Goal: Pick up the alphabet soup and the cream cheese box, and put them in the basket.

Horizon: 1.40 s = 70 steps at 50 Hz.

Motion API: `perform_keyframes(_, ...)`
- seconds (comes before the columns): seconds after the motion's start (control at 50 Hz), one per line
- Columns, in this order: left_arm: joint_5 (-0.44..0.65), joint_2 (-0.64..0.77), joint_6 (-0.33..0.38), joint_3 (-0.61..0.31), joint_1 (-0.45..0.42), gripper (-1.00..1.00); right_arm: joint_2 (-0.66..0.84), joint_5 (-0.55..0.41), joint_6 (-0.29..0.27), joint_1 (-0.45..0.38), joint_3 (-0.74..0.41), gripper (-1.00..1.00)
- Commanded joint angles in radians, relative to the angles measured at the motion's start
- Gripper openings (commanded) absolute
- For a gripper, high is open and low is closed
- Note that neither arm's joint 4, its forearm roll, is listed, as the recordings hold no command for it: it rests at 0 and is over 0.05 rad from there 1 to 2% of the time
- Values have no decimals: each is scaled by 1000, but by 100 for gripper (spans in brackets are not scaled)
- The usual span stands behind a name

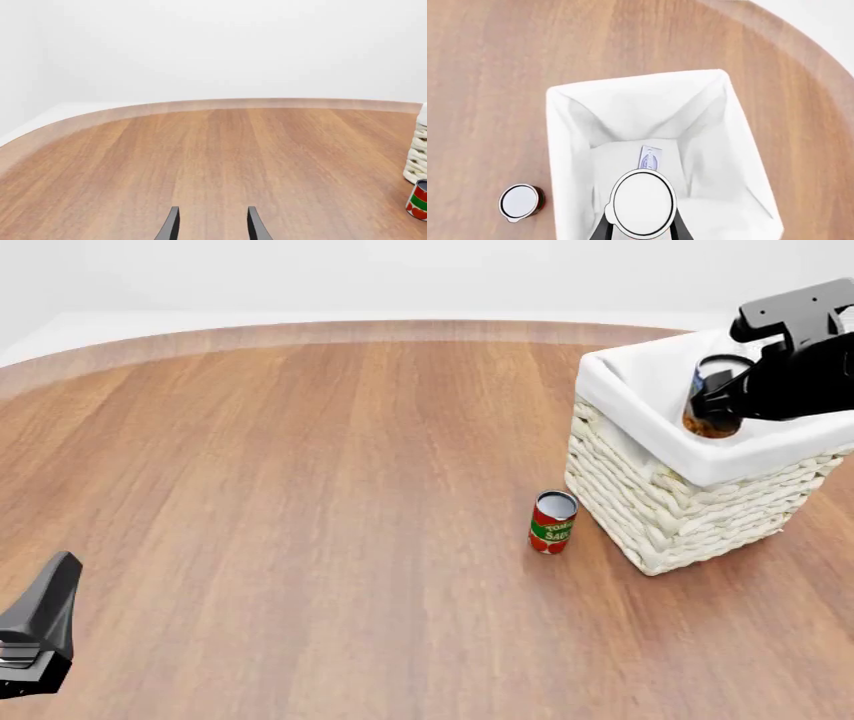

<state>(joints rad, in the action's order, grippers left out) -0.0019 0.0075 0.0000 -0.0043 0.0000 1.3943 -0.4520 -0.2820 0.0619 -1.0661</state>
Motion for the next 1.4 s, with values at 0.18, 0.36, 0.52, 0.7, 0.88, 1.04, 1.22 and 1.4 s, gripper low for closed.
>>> perform_keyframes(0.18, 0, 0, 0, 0, 0, 100, 47, 30, 16, 11, -17, -100)
perform_keyframes(0.36, 0, 0, 0, 0, 0, 100, 59, 37, 14, 17, -22, -100)
perform_keyframes(0.52, 0, 0, 0, 0, 0, 100, 72, 48, 16, 19, -16, -100)
perform_keyframes(0.7, 0, 0, 0, 0, 0, 100, 91, 46, 17, 15, -15, 100)
perform_keyframes(0.88, 0, 0, 0, 0, 0, 100, 79, 35, 16, 16, -20, 100)
perform_keyframes(1.04, 0, 0, 0, 0, 0, 100, 57, 26, 19, 13, -12, 100)
perform_keyframes(1.22, 0, 0, 0, 0, 0, 100, 21, 1, 24, 7, -10, 100)
perform_keyframes(1.4, 0, 0, 0, 0, 0, 100, -39, -34, 33, -3, -3, 100)
